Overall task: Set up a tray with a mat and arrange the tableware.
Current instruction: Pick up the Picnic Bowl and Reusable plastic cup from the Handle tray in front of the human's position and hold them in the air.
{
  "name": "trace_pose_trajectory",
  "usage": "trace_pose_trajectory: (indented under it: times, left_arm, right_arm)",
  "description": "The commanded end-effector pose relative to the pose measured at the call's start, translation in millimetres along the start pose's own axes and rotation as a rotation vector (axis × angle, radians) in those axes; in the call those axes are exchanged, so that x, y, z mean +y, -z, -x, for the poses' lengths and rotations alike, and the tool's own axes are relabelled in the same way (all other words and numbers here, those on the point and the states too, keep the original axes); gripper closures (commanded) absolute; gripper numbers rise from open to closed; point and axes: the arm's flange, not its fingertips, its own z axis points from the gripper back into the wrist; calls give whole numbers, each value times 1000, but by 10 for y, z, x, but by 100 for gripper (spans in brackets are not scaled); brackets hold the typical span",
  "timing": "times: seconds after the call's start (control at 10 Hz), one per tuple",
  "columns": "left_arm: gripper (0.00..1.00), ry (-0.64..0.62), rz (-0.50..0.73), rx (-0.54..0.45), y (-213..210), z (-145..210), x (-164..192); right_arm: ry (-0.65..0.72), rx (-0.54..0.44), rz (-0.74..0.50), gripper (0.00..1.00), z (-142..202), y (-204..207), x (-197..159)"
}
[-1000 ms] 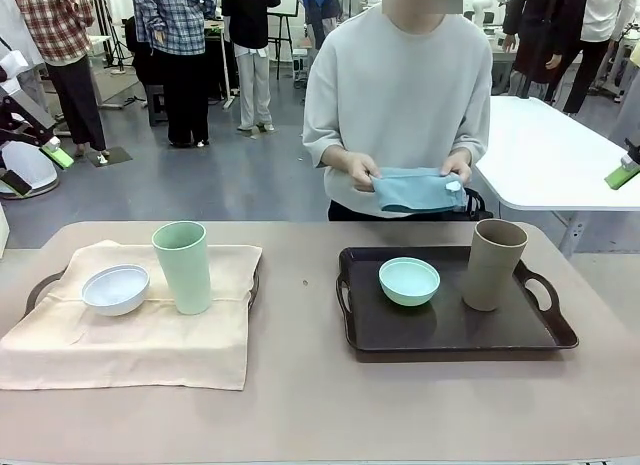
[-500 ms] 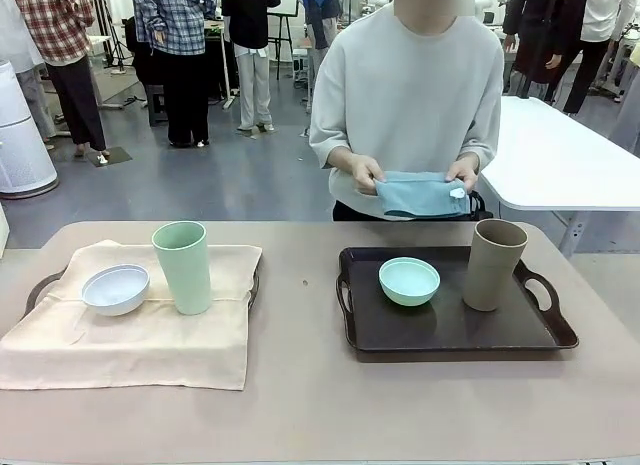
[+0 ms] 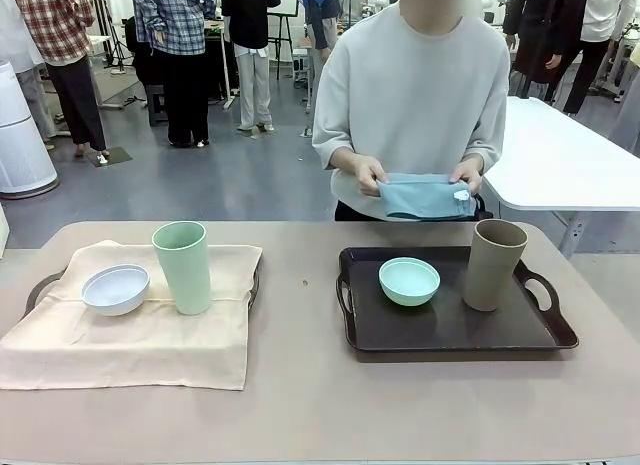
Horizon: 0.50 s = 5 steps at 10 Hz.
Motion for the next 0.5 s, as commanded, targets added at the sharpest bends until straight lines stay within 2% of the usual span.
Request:
trace_pose_trajectory:
  times: [0.0,0.4]
  left_arm:
    - [11,-1,0,-8,-37,22,11]
    - [11,-1,0,-8,-37,22,11]
  right_arm:
    - [-1,-10,0,0,26,-34,-3]
    - [-1,-10,0,0,26,-34,-3]
